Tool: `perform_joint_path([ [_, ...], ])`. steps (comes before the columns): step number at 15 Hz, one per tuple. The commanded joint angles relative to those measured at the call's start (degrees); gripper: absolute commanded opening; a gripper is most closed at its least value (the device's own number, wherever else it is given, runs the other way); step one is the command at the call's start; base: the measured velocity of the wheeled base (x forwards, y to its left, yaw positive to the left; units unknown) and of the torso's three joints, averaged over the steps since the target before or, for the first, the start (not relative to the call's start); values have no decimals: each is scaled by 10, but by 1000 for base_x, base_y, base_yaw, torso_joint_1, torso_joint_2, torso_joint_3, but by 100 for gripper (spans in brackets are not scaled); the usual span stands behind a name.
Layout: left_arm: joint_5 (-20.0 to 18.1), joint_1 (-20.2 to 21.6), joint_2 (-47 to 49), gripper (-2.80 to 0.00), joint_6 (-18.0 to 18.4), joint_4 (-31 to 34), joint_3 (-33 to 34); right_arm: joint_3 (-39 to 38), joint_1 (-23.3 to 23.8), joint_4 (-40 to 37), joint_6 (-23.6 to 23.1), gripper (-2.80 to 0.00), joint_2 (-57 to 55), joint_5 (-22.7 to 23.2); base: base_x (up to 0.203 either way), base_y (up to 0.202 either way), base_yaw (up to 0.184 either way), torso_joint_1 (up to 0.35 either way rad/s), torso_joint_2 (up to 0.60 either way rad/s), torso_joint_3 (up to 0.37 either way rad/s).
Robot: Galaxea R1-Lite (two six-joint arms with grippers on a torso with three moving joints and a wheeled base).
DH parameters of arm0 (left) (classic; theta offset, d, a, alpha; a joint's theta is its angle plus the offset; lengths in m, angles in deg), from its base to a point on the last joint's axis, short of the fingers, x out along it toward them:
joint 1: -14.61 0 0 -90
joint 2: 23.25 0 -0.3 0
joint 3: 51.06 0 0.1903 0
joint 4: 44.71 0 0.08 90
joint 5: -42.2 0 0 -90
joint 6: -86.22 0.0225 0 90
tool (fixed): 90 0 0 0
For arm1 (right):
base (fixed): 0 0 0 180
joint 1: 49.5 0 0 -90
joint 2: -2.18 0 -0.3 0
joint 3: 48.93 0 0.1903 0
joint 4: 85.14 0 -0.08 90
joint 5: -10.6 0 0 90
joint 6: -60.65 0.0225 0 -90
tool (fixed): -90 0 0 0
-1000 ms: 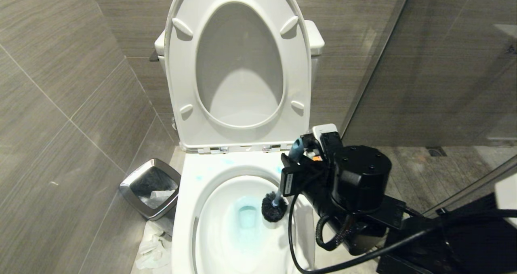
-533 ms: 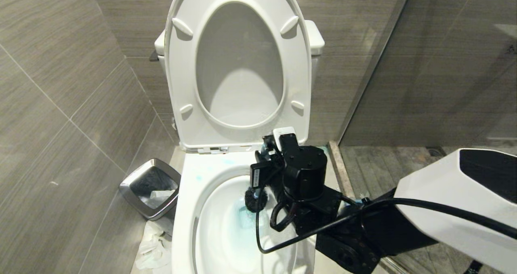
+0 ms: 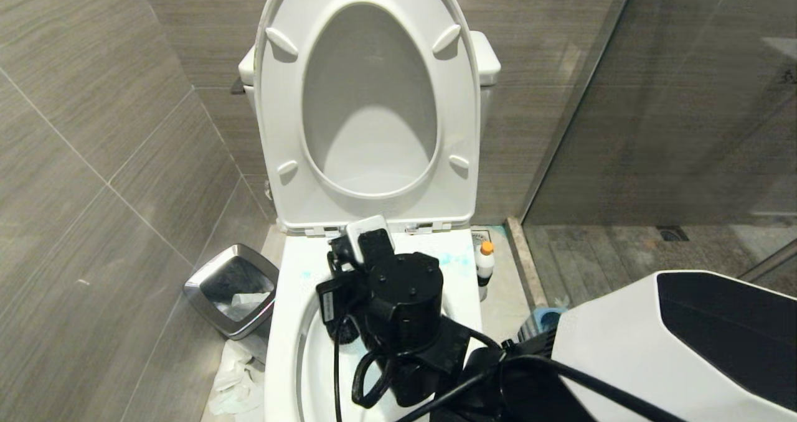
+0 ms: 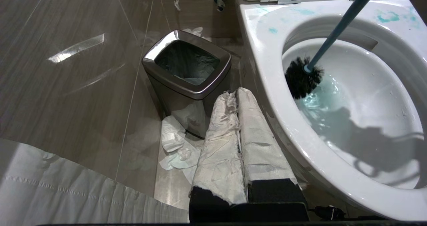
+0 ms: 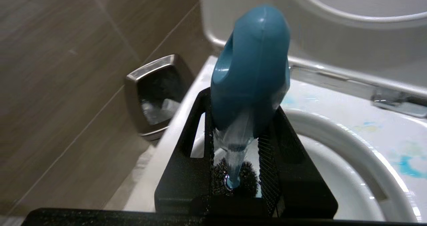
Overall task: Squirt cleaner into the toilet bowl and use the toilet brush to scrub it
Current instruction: Scrub the toilet bowl
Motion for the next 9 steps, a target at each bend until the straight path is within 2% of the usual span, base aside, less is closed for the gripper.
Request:
perform_joint_path([
  [1,0,0,1,-280,0,0,1,-13,-37,5,1,-280,0,-1,0,0,0,0,0,0],
  [5,0,0,1,-280,1,0,1,-146,-89,15,7,-280,59,-2,0,0,0,0,0,0],
  [9,0,0,1,-280,0,0,1,-303,-115,76,13,-280,143,-5,0,0,0,0,0,0],
])
